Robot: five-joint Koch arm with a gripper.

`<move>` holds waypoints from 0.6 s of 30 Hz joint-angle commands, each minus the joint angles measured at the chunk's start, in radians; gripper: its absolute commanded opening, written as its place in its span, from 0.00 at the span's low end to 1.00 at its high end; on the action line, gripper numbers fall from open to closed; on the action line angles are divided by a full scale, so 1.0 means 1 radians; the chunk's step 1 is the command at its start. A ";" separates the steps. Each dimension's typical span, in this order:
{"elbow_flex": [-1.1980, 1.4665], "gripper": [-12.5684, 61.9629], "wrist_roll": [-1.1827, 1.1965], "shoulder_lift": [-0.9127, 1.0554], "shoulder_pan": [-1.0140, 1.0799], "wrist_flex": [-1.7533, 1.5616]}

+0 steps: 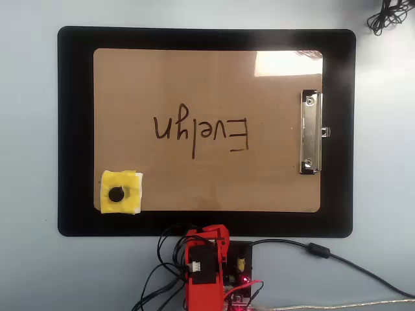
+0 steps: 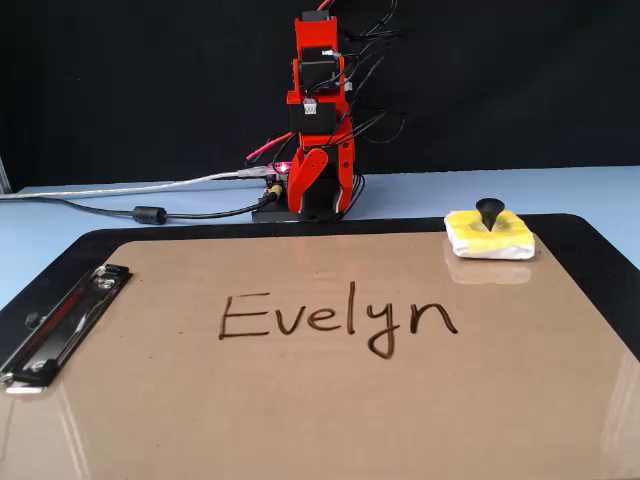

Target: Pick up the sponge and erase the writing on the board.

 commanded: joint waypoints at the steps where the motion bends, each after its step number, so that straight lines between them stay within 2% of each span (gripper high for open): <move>1: 0.008 0.63 -0.002 0.051 -0.002 0.112; 12: -0.006 0.63 -0.011 0.051 -0.005 0.117; 18: -0.307 0.62 -0.008 0.032 -0.061 0.072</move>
